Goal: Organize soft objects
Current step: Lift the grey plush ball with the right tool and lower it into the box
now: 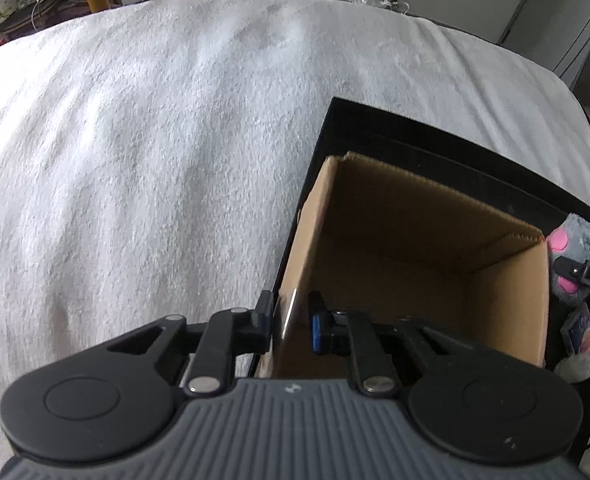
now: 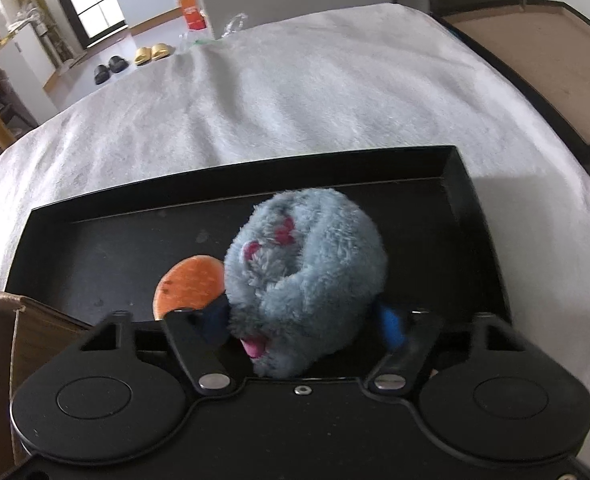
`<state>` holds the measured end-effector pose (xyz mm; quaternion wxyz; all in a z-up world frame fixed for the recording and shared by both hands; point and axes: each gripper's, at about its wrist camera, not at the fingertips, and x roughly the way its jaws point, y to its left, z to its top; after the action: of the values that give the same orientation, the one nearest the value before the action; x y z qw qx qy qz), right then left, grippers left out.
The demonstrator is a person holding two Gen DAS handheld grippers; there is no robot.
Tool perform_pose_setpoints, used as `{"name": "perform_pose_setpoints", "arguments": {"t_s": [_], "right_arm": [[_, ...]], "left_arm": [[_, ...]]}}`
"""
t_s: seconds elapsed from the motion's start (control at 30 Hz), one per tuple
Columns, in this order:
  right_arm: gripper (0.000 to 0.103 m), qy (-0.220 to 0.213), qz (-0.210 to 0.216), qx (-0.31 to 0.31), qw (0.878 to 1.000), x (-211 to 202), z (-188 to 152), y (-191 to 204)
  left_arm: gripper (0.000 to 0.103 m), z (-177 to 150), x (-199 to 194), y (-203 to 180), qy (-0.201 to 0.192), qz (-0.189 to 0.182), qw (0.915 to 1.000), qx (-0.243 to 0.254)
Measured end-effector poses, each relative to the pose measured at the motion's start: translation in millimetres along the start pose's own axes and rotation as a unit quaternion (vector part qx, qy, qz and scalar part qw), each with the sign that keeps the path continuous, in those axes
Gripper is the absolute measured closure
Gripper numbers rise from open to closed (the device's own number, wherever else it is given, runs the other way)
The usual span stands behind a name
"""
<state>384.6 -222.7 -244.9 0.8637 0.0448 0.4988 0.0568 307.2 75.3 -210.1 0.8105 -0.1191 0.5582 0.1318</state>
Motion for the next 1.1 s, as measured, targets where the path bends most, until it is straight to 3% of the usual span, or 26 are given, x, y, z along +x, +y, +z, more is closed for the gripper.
{"name": "perform_pose_setpoints", "arguments": {"t_s": [0.17, 0.6, 1.1], "right_arm": [[0.044, -0.004, 0.008, 0.007, 1.0, -13, -4, -2], [0.044, -0.022, 0.036, -0.003, 0.999, -68, -18, 20], [0.043, -0.043, 0.075, -0.038, 0.996, -117, -33, 75]], "left_arm": [[0.086, -7, -7, 5, -0.001, -0.001, 1.0, -0.004], [0.086, -28, -24, 20, -0.001, -0.022, 0.9996, -0.015], [0.087, -41, -30, 31, -0.002, -0.057, 0.998, -0.028]]}}
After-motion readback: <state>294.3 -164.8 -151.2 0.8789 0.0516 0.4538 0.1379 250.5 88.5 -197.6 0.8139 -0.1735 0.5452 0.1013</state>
